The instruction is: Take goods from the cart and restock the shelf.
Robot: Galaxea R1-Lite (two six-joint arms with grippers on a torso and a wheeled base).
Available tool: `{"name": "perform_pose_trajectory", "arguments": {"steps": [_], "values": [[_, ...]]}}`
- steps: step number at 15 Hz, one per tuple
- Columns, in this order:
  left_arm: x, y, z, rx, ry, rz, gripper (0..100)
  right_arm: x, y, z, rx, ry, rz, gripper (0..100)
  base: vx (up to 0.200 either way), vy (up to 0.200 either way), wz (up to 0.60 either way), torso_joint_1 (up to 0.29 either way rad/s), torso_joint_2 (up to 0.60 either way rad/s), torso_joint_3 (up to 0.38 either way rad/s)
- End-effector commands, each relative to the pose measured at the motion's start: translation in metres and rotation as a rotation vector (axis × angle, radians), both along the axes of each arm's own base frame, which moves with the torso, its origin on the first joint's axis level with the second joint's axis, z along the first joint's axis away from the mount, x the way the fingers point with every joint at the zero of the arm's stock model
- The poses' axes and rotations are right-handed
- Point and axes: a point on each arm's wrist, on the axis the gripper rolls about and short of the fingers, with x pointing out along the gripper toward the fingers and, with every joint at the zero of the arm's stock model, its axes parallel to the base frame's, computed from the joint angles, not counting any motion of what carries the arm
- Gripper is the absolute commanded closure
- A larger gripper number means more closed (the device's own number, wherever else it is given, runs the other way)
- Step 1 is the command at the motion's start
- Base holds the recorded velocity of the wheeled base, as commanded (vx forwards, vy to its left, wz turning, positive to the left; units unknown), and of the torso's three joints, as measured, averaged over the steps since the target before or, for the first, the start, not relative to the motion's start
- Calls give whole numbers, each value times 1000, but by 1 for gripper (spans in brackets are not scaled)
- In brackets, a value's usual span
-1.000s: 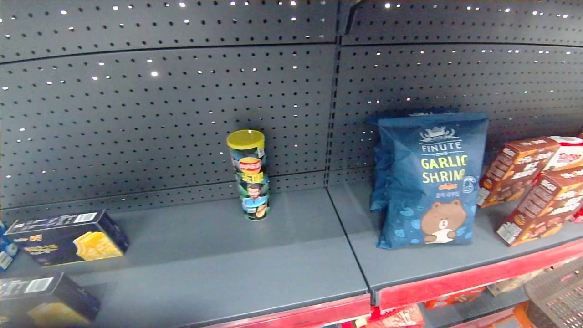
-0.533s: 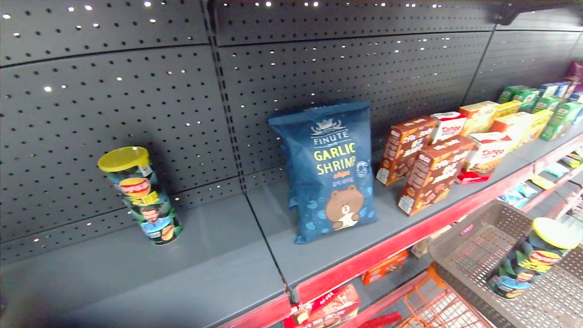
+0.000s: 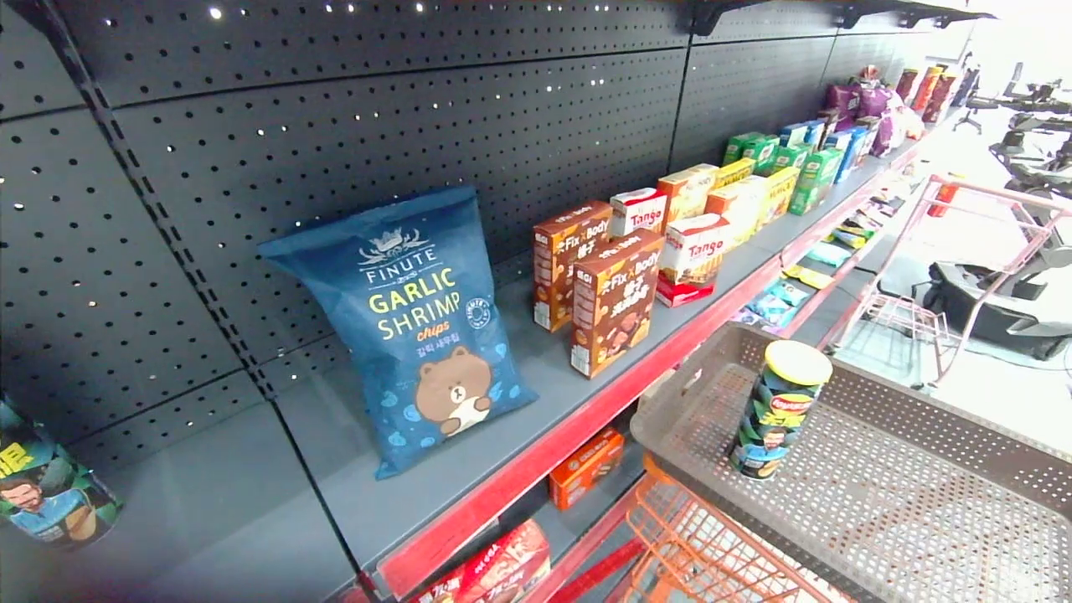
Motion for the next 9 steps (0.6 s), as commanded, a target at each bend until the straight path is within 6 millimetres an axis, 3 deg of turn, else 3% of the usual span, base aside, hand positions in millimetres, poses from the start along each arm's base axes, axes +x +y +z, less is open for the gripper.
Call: {"name": "perform_pose_trajectory", "arguments": {"steps": [1, 9], "values": [[0, 0, 0, 0, -1, 1, 0, 0, 0, 0, 0, 1, 1, 0, 0, 0, 0, 0, 0, 0], [0, 0, -1, 0, 5, 0, 0, 0, 0, 0, 0, 1, 1, 0, 0, 0, 0, 0, 0, 0]]}}
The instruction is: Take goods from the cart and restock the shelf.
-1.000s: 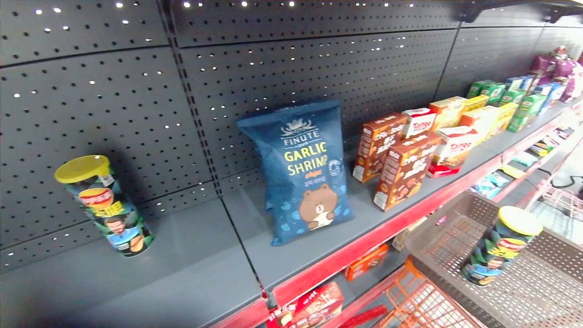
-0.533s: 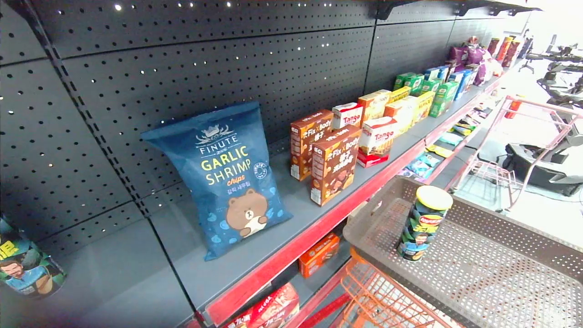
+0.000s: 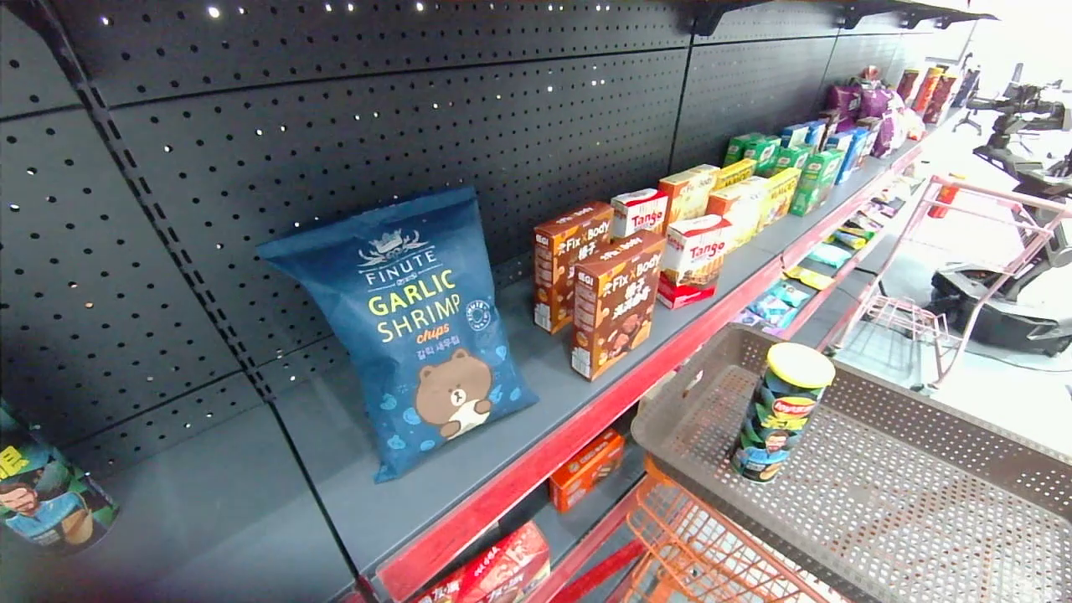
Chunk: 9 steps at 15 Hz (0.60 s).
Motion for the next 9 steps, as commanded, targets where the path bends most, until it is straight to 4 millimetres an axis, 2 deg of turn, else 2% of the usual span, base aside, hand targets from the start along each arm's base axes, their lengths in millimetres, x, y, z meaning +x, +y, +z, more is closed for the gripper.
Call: {"name": "perform_pose_trajectory", "arguments": {"steps": [1, 9], "values": [[0, 0, 0, 0, -2, 0, 0, 0, 0, 0, -1, 1, 0, 0, 0, 0, 0, 0, 0, 0], [0, 0, 0, 0, -2, 0, 0, 0, 0, 0, 1, 0, 0, 0, 0, 0, 0, 0, 0, 0]]}}
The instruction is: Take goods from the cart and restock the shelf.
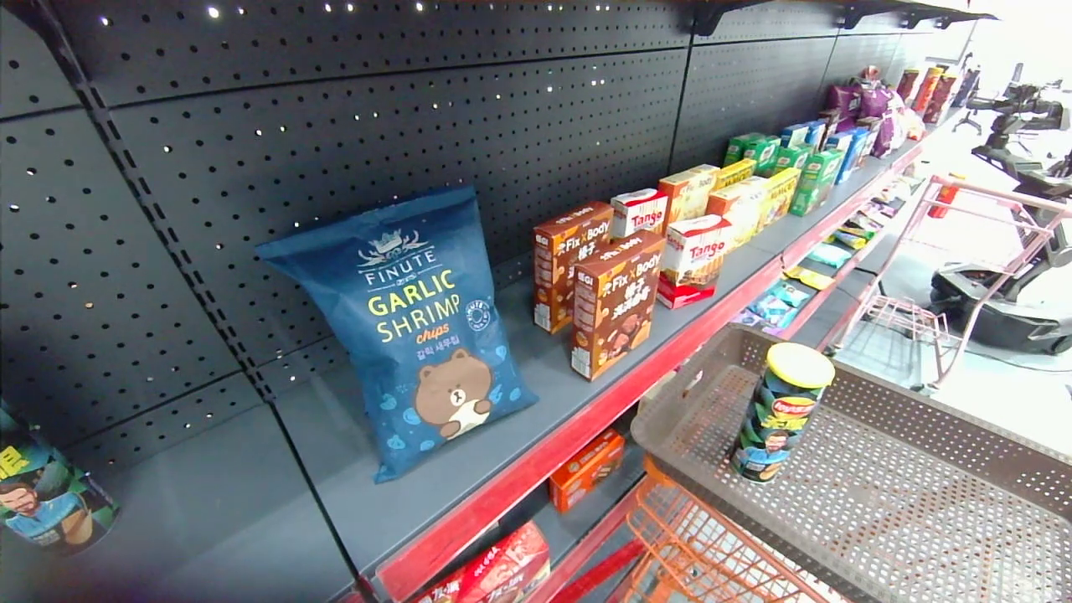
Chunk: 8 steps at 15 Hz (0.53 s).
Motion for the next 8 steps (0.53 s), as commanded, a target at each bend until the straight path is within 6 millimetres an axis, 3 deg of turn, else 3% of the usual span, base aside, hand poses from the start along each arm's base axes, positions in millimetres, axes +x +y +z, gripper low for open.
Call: {"name": "perform_pose_trajectory", "arguments": {"steps": [1, 3, 4, 5, 6, 8], "values": [[0, 0, 0, 0, 0, -1, 0, 0, 0, 0, 0, 2, 0, 0, 0, 0, 0, 0, 0, 0], [0, 0, 0, 0, 0, 1, 0, 0, 0, 0, -2, 0, 3, 0, 0, 0, 0, 0, 0, 0], [0, 0, 0, 0, 0, -1, 0, -5, 1, 29, -4, -73, 68, 0, 0, 0, 0, 0, 0, 0], [0, 0, 0, 0, 0, -1, 0, 9, 1, 81, 5, -24, 85, 0, 0, 0, 0, 0, 0, 0], [0, 0, 0, 0, 0, -1, 0, 29, 0, 112, 9, 8, 32, 0, 0, 0, 0, 0, 0, 0], [0, 0, 0, 0, 0, 1, 0, 40, 1, 133, 9, 5, 36, 0, 0, 0, 0, 0, 0, 0]]}}
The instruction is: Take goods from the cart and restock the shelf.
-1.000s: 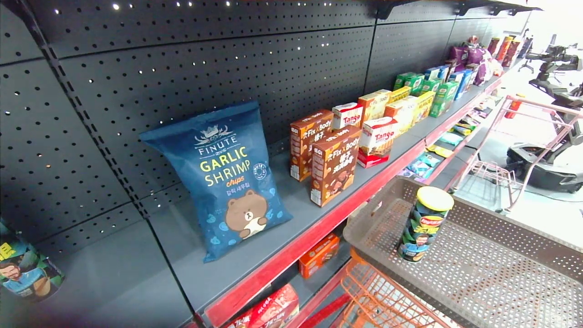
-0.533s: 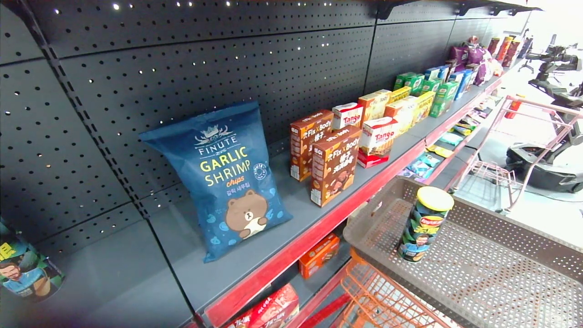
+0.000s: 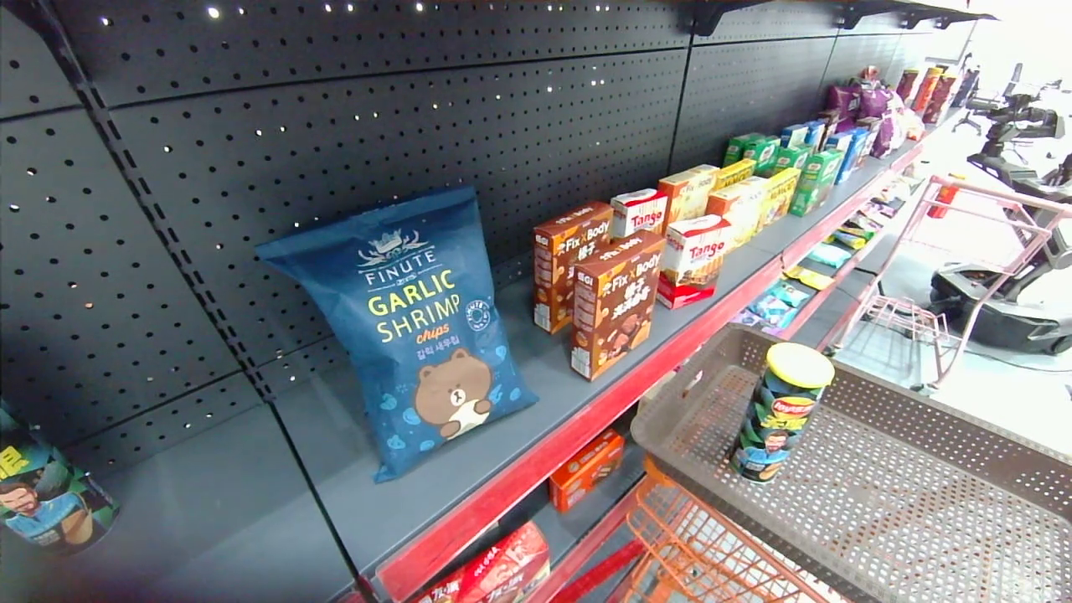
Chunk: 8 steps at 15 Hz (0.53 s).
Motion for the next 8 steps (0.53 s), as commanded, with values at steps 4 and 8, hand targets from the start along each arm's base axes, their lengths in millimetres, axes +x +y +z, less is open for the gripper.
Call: {"name": "perform_pose_trajectory", "arguments": {"steps": [4, 8], "values": [[0, 0, 0, 0, -1, -1, 0, 51, 1, 39, -7, 196, -9, 0, 0, 0, 0, 0, 0, 0], [0, 0, 0, 0, -1, 1, 0, 98, -3, 43, -6, 284, -99, 0, 0, 0, 0, 0, 0, 0]]}}
